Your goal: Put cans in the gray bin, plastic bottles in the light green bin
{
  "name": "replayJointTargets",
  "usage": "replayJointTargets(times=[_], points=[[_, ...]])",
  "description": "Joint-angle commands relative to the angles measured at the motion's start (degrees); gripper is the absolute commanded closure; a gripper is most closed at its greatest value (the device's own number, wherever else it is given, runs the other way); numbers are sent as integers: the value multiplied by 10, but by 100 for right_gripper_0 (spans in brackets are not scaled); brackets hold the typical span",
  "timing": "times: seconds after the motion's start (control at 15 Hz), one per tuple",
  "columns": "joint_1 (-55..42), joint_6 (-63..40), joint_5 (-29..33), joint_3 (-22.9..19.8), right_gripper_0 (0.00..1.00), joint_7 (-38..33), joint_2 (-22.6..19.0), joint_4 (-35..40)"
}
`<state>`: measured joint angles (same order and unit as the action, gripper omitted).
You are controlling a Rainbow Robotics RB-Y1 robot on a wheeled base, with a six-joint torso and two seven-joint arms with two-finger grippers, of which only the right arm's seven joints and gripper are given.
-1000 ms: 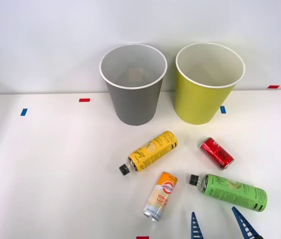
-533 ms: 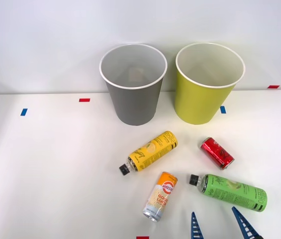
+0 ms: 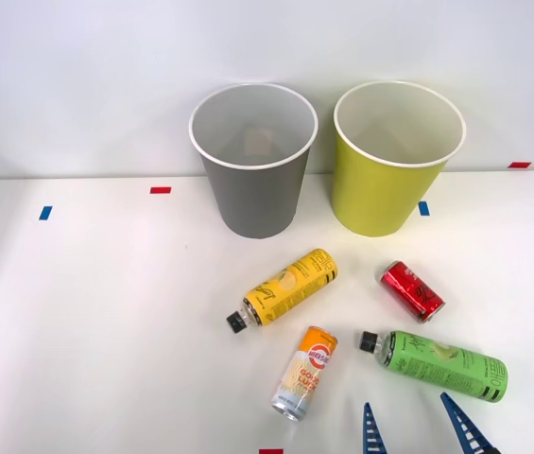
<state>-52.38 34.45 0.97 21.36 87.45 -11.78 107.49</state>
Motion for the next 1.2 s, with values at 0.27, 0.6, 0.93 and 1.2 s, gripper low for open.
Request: replayJointTargets(times=[0.27, 0.6, 0.93, 1.2], points=[[0, 0, 0, 0, 0, 0, 0, 0], [0, 0, 0, 0, 0, 0, 0, 0], [0, 0, 0, 0, 0, 0, 0, 0], [0, 0, 0, 0, 0, 0, 0, 0]])
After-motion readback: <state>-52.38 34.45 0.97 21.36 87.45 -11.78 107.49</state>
